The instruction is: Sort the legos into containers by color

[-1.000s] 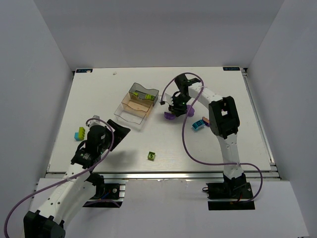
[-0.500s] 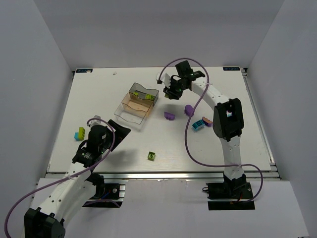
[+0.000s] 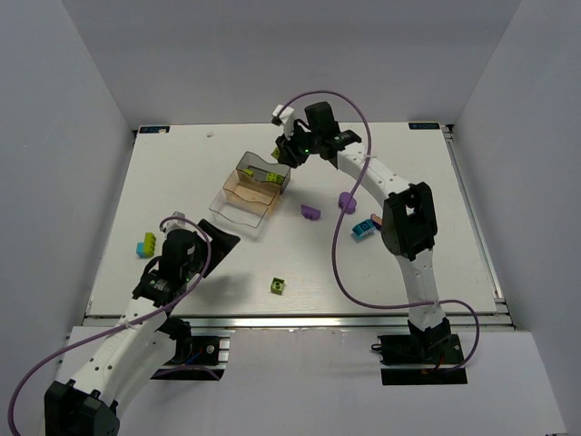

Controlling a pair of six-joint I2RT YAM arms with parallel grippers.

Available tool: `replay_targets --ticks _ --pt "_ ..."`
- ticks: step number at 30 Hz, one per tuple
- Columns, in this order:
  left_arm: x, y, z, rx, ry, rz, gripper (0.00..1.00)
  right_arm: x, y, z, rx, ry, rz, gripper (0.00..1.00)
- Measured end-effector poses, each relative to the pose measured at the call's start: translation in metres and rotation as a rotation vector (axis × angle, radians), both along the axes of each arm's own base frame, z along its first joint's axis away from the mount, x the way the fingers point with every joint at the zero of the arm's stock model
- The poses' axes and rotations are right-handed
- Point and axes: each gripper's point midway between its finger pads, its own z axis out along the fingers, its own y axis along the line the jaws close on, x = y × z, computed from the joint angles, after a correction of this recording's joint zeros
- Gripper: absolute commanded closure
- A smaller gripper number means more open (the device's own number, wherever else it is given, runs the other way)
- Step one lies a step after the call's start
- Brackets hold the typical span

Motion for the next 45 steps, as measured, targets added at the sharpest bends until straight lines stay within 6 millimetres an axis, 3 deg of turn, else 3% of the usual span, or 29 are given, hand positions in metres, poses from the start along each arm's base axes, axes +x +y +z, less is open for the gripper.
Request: replay_targets --ticks 5,12,15,18,20,27,29,30,32,33,34,35,37,39,42,45 --pt "0.0 0.0 0.0 0.0 0.0 -0.001 0.05 -0.001 0.019 -0.009 0.037 0.016 -0.001 0.74" --pt "-0.002 -0.004 0.0 -0.005 0.003 -0.019 0.07 0.002 0.028 -0.055 0.01 0.074 -0.014 0.53" --pt "-0.005 -0.009 0.0 -0.012 0.007 -0.042 0.1 0.004 0.027 -0.063 -0.001 0.081 -0.024 0.4" --pt "-0.01 -0.02 -0.003 -0.011 0.019 -0.085 0.12 0.006 0.026 -0.063 -0.006 0.068 -0.027 0.18" --pt "-0.015 -0.029 -0.009 0.001 0.039 -0.123 0.12 0.008 0.026 -0.063 -0.007 0.059 -0.028 0.11" --pt "-0.041 -0.067 -0.036 0.111 0.143 -0.275 0.23 0.008 0.021 -0.06 -0.043 0.01 0.01 0.11" --pt "-0.046 -0.076 -0.038 0.145 0.154 -0.308 0.27 -0.001 0.015 -0.052 -0.048 0.009 0.047 0.18" --pt "-0.047 -0.08 -0.038 0.161 0.155 -0.318 0.28 -0.008 0.012 -0.044 -0.04 0.008 0.075 0.34" --pt "-0.049 -0.089 -0.038 0.194 0.156 -0.343 0.29 -0.024 0.0 -0.024 -0.015 0.017 0.124 0.53" --pt "-0.05 -0.094 -0.037 0.212 0.155 -0.354 0.28 -0.033 -0.008 -0.01 0.003 0.022 0.144 0.72" --pt "-0.051 -0.1 -0.038 0.229 0.156 -0.37 0.26 -0.04 -0.017 0.005 0.02 0.021 0.155 0.82" --pt "-0.053 -0.106 -0.04 0.253 0.158 -0.385 0.24 -0.045 -0.024 0.018 0.031 0.009 0.167 0.83" --pt "-0.056 -0.115 -0.046 0.301 0.17 -0.411 0.2 -0.055 -0.043 0.043 0.052 -0.005 0.167 0.68" --pt "-0.059 -0.122 -0.056 0.371 0.198 -0.432 0.19 -0.071 -0.059 0.054 0.059 -0.002 0.169 0.51" --pt "-0.062 -0.13 -0.073 0.488 0.237 -0.459 0.19 -0.101 -0.075 0.047 0.051 0.047 0.18 0.42" --pt "-0.059 -0.136 -0.084 0.595 0.262 -0.47 0.19 -0.129 -0.09 0.024 0.032 0.124 0.183 0.42"
